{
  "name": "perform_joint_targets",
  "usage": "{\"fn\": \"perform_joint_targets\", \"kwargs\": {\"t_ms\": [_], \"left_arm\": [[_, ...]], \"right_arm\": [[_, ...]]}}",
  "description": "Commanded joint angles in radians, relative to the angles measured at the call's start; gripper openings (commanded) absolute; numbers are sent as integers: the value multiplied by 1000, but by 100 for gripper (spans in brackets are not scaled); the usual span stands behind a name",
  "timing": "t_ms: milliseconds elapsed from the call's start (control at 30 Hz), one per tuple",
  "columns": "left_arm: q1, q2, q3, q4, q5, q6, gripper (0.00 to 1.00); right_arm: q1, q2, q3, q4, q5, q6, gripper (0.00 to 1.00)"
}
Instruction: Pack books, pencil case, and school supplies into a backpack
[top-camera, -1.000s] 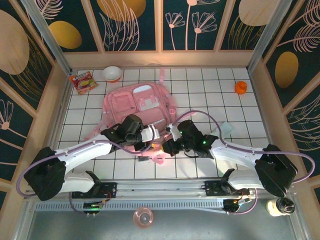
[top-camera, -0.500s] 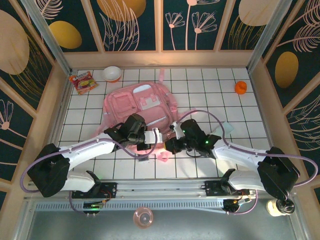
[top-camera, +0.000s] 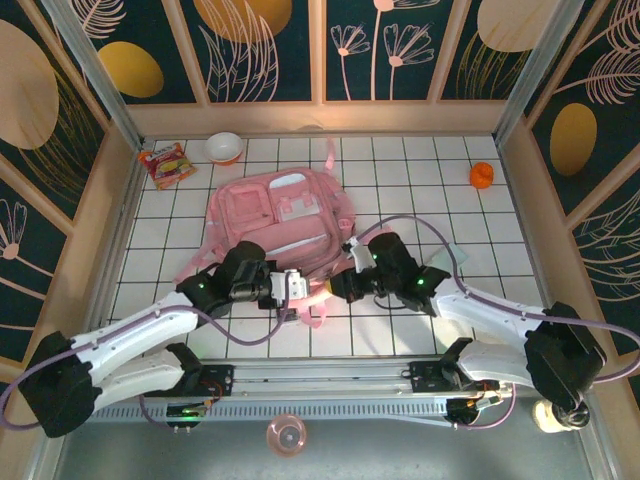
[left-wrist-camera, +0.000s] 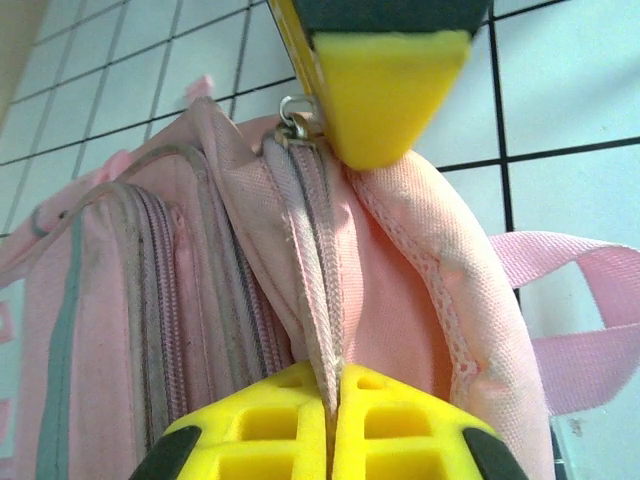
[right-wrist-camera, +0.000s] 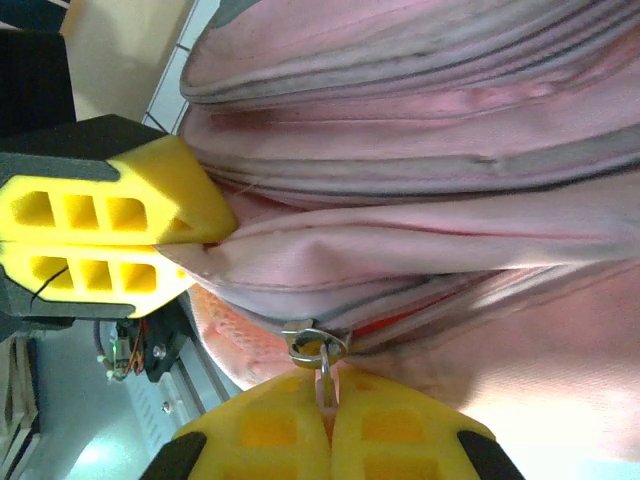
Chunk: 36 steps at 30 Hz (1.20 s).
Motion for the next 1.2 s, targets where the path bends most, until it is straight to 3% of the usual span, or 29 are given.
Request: {"fn": "perform_joint_targets", "kwargs": {"t_ms": [0, 167, 267, 333, 400, 533, 633, 767, 867, 967, 1167], "left_arm": [[11, -69, -40, -75, -103, -40, 0], [12, -91, -55, -90, -178, -70, 3], [13, -92, -58, -57, -209, -141, 31], [13, -108, -48, 12, -220, -283, 55], [12, -132, -42, 85, -223, -450, 72], [20, -170, -40, 152, -287, -750, 87], [101, -168, -21, 107, -333, -941, 87], [337, -122, -12, 22, -317, -1218, 87], [468, -64, -26, -2, -295, -1335, 86], [510, 8, -49, 50, -261, -1377, 84], [510, 244, -26, 209, -171, -1349, 81]], "right_arm": [[-83, 10, 43, -175, 38, -110, 0], [-93, 73, 96, -234, 34, -186, 0], [-80, 80, 92, -211, 2, -166, 0], [-61, 68, 69, -158, -8, -122, 0], [-46, 61, 46, -117, -3, -86, 0], [-28, 78, 31, -87, 19, -55, 0], [-13, 98, 38, -91, 31, -53, 0], [2, 114, 38, -76, 50, -45, 0], [16, 121, 32, -62, 58, -36, 0], [39, 124, 24, -51, 78, -25, 0], [94, 147, 15, 0, 102, 20, 0]]}}
